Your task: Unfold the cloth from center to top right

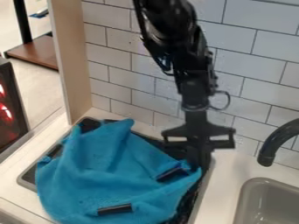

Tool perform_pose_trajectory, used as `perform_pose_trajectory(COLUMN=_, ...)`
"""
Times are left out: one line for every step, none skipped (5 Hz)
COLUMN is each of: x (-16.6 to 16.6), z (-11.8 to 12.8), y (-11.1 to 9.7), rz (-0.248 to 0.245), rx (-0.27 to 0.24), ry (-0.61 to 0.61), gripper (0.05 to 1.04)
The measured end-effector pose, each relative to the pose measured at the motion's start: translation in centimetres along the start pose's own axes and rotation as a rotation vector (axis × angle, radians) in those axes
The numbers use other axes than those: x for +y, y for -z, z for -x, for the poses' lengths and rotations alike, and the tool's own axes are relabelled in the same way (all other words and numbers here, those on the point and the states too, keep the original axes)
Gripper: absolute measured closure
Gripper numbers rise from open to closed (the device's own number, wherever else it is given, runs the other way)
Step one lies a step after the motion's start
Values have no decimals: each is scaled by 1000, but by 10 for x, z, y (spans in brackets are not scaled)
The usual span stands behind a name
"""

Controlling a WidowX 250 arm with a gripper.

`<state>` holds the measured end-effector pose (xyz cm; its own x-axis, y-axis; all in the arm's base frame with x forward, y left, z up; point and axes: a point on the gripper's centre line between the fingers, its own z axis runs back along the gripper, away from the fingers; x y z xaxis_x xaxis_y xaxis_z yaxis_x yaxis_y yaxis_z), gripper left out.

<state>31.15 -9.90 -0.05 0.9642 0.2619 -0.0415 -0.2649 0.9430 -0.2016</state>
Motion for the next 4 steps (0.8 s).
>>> perform_pose_trajectory(x=-5, z=0, y=14, rz=-24, rx=15, ry=36, gripper=1036)
perform_pose_trajectory(x=-4, z=0, y=22, rz=-35, rx=36, ry=49, gripper=1012)
perform_pose_trajectory(x=-9, z=0, y=23, rz=-33, rx=89, ry=76, gripper=856)
perform_pose_trajectory(x=-7, z=3, y=23, rz=-41, rx=96, ry=67, gripper=594)
